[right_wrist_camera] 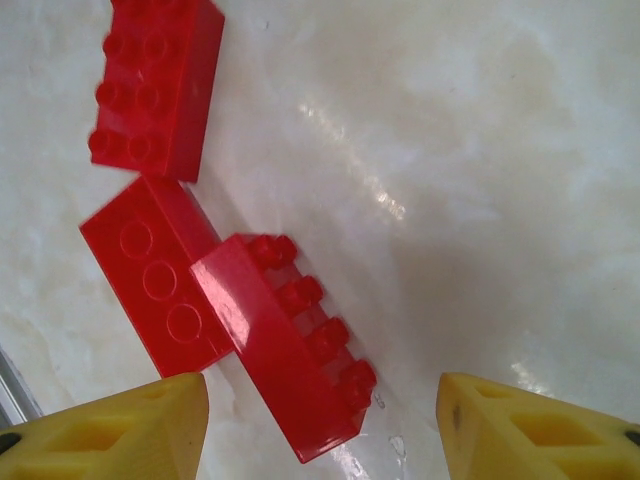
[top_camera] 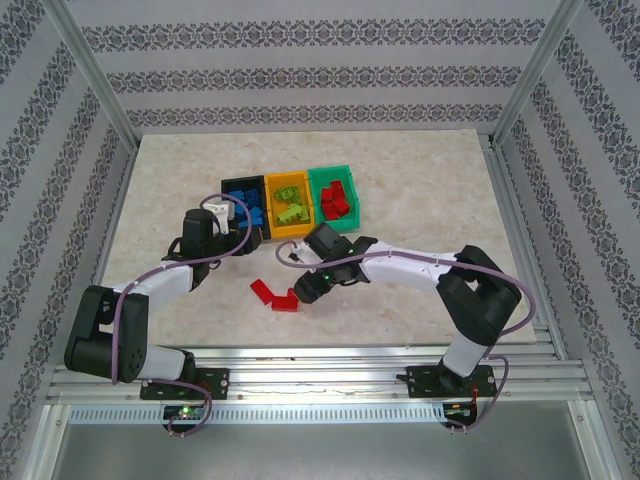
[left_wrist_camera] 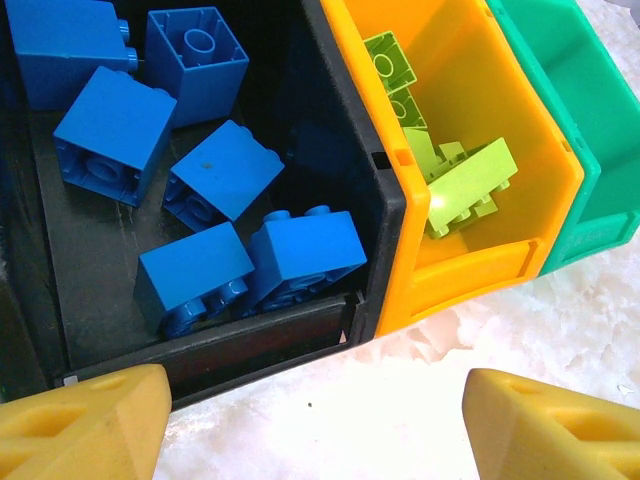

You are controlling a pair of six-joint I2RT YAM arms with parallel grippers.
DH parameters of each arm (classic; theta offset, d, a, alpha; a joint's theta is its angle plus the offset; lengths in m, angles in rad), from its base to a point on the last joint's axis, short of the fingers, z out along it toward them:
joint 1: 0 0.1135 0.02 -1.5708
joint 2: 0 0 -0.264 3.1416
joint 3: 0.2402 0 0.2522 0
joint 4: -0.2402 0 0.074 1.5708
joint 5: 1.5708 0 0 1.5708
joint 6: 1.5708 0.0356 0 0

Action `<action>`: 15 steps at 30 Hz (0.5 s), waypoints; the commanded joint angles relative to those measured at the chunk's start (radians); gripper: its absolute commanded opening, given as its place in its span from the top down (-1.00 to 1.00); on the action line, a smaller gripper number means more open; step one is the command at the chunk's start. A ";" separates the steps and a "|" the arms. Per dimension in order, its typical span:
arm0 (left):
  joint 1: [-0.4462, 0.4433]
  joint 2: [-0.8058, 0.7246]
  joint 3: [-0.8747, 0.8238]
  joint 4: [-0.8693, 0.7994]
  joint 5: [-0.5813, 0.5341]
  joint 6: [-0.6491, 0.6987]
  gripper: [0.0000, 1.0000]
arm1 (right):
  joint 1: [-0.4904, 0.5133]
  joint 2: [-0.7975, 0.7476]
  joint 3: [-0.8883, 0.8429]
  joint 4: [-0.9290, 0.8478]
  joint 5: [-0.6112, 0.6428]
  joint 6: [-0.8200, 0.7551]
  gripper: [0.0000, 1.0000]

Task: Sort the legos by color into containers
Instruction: Pick up the lego from the bottom-center of the table.

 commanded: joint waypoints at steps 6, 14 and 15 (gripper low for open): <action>0.011 0.013 -0.008 0.050 0.012 -0.011 -0.54 | 0.029 0.033 0.046 -0.063 0.026 -0.079 -0.24; 0.011 0.016 -0.008 0.058 0.018 -0.015 -0.54 | 0.045 0.068 0.062 -0.057 0.033 -0.074 -0.23; 0.012 0.015 -0.007 0.057 0.019 -0.015 -0.54 | 0.048 0.072 0.064 -0.057 0.035 -0.075 -0.23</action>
